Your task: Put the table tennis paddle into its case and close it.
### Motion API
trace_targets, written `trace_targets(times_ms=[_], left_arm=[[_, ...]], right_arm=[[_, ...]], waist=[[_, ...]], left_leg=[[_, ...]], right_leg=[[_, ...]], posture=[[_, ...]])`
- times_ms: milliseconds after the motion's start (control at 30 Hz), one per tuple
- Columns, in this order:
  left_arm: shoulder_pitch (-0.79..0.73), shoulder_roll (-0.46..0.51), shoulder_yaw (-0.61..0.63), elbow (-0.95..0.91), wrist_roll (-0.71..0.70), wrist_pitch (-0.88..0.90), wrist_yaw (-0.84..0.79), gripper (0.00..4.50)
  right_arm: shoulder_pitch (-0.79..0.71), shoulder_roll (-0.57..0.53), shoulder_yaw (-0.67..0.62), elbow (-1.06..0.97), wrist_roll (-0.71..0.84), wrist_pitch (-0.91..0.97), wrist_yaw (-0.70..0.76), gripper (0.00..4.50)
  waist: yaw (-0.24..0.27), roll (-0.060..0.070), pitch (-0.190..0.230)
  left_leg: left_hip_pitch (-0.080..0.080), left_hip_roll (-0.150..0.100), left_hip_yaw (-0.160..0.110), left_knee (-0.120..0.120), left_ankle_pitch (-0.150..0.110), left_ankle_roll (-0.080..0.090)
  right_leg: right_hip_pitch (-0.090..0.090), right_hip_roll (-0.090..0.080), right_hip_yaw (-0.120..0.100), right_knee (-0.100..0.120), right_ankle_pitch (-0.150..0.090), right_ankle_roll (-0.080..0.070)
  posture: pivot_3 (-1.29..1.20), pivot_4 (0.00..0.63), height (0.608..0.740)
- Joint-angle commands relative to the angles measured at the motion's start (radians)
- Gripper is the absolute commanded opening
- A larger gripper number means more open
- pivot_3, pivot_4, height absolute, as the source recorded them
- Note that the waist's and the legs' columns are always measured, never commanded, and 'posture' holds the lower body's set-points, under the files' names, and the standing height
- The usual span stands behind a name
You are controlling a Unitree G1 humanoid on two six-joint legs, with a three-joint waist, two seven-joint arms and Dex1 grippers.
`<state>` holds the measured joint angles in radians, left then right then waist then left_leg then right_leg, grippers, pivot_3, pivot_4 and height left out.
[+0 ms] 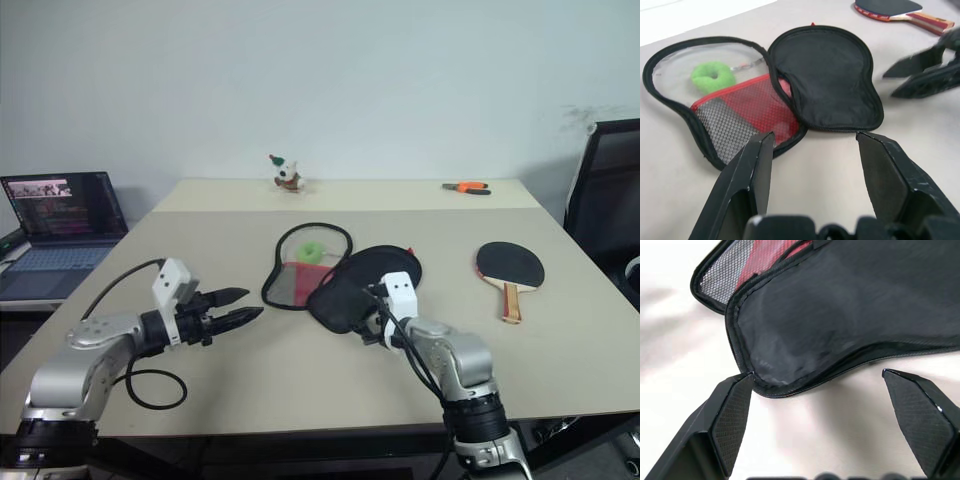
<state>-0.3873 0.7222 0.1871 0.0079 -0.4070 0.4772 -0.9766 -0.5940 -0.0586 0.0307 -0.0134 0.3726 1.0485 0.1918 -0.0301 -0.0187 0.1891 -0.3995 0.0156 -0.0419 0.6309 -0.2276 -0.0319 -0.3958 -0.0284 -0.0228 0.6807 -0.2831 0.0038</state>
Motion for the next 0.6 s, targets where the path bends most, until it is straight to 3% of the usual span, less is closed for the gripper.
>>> trace_targets(times_ms=[33, 467, 600], left_arm=[[-0.020, 0.033, 0.008, -0.036, -0.029, 0.006, -0.031, 2.82], [0.032, 0.105, 0.039, -0.098, -0.124, 0.080, -0.101, 2.82], [0.042, 0.102, 0.040, -0.111, -0.127, 0.083, -0.095, 2.88]], right_arm=[[-0.033, 0.019, -0.021, 0.065, -0.008, -0.062, 0.005, 4.50], [-0.112, 0.145, -0.032, 0.177, 0.004, -0.114, -0.019, 4.50], [-0.114, 0.165, -0.053, 0.168, 0.018, -0.088, -0.027, 3.66]], waist=[[-0.002, 0.000, 0.000], [-0.009, -0.003, -0.002], [-0.010, -0.003, -0.002]], left_leg=[[0.000, 0.000, 0.001, 0.000, 0.000, 0.000], [0.002, 0.014, 0.017, -0.001, 0.000, 0.000], [0.000, 0.015, 0.017, -0.002, 0.000, 0.000]], right_leg=[[-0.001, 0.000, 0.001, 0.000, 0.000, 0.000], [-0.008, 0.009, 0.012, 0.001, 0.003, -0.004], [-0.010, 0.010, 0.013, 0.001, 0.004, -0.006]], posture=[[0.00, 0.150, 0.740], [0.00, 0.150, 0.740], [0.00, 0.150, 0.740]])
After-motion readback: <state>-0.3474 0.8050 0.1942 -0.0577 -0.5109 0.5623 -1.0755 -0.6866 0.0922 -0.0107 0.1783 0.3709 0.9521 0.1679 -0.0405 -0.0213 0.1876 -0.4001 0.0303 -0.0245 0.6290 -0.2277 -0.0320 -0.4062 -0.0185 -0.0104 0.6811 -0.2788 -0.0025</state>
